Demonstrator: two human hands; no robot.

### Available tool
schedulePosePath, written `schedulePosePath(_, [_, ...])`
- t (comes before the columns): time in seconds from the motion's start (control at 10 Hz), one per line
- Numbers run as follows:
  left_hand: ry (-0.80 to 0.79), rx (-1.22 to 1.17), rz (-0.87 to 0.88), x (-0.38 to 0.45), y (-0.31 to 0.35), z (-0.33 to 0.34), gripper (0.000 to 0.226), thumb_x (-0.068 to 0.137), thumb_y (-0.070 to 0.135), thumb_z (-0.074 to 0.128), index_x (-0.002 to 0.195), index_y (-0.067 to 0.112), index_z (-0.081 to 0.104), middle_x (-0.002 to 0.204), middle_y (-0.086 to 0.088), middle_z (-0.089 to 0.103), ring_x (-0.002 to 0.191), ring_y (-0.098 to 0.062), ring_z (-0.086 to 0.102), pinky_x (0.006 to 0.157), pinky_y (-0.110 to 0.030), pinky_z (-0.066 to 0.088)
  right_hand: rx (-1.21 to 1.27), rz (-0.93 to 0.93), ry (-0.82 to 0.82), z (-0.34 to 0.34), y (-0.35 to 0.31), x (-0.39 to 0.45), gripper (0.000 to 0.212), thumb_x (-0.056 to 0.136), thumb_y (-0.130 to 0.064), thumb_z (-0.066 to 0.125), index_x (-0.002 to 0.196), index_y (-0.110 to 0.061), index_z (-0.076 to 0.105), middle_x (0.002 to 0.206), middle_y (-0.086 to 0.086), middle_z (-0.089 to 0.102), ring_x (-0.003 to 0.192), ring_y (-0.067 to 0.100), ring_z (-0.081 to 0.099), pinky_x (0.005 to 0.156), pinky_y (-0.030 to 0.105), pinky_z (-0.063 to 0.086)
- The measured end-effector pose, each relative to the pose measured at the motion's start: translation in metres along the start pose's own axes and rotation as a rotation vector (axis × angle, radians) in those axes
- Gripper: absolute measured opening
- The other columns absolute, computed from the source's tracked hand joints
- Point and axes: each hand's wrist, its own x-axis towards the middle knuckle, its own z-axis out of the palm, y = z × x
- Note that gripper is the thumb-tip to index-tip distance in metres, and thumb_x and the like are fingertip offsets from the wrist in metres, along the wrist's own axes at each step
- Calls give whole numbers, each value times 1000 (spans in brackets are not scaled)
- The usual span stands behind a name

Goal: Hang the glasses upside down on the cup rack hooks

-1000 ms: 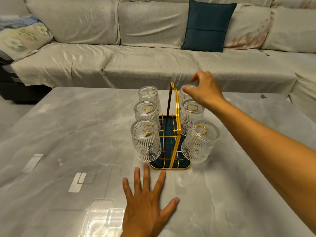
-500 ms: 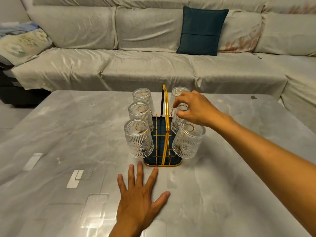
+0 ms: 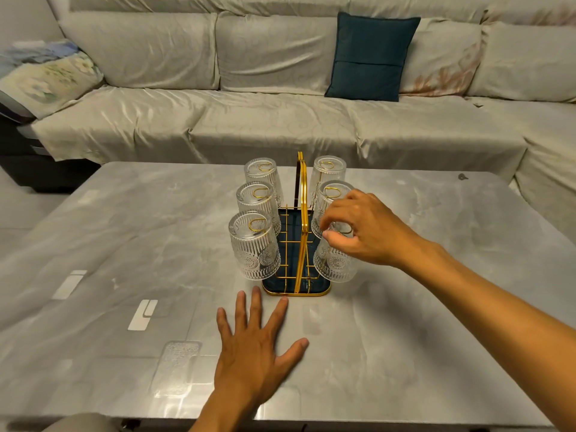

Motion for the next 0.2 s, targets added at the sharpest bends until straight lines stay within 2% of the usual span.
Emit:
schedulePosePath(0.1, [-9, -14, 9, 3, 1, -2, 77, 77, 91, 5, 144, 58, -12, 158, 3, -27, 142, -24, -35, 109, -57, -29, 22, 30, 65, 0, -7, -3, 27, 89, -42, 58, 105, -22, 67, 109, -5, 66, 103, 14, 49, 86, 45, 44])
schedulePosePath(0.2, [-15, -216, -4, 0, 2, -7, 74, 77, 90, 15, 144, 61, 5, 160, 11, -17, 147, -22, -22, 114, -55, -21, 160, 53, 255, -6, -14, -20, 30, 89, -44, 59, 110, -23, 65, 115, -7, 64, 105, 12, 51, 86, 40, 46])
